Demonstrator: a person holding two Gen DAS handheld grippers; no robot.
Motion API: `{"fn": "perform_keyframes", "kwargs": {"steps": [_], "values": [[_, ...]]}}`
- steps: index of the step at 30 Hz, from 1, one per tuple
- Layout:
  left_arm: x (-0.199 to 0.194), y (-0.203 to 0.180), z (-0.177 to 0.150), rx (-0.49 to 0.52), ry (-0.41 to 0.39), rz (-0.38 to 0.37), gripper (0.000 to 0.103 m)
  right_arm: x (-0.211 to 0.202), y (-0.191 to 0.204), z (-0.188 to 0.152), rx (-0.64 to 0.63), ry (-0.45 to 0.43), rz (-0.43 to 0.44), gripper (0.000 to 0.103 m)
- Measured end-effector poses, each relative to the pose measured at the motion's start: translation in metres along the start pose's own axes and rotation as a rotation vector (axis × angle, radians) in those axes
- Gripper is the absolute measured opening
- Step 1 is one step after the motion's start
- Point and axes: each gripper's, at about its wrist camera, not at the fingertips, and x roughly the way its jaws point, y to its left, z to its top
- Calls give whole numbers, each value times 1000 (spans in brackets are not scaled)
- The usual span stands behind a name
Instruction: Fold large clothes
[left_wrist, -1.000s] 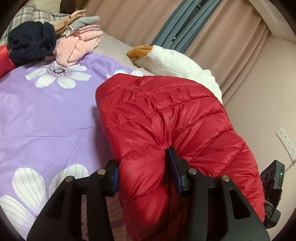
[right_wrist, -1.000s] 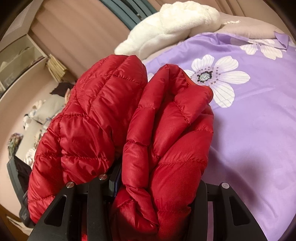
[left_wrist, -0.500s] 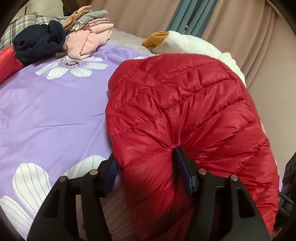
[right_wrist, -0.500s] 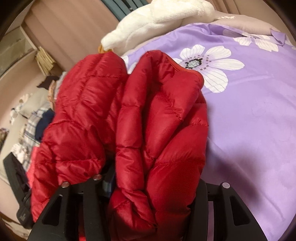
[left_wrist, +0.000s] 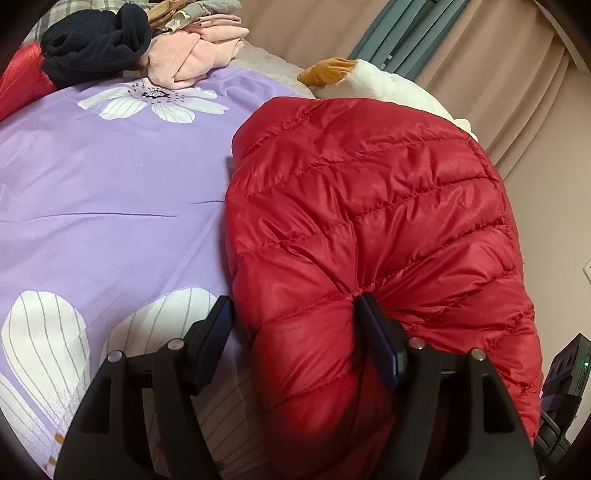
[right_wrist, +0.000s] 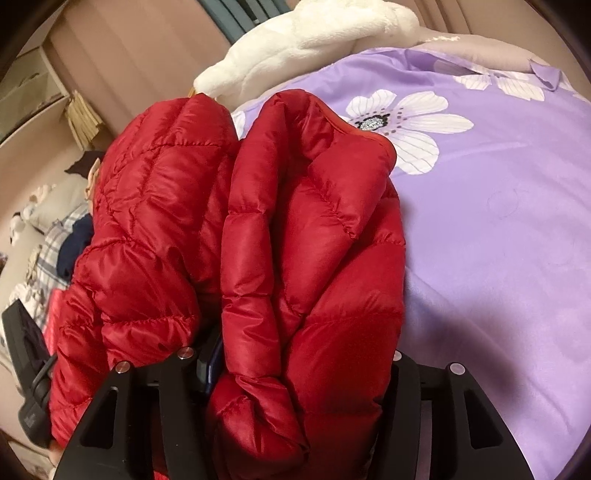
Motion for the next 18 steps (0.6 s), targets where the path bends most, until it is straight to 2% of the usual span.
{"fn": "perform_keyframes", "kwargs": {"steps": [18], "values": [[0,4,-1,-25,-10,-10,74,5,-3,-2,23,-25,34,56]]}}
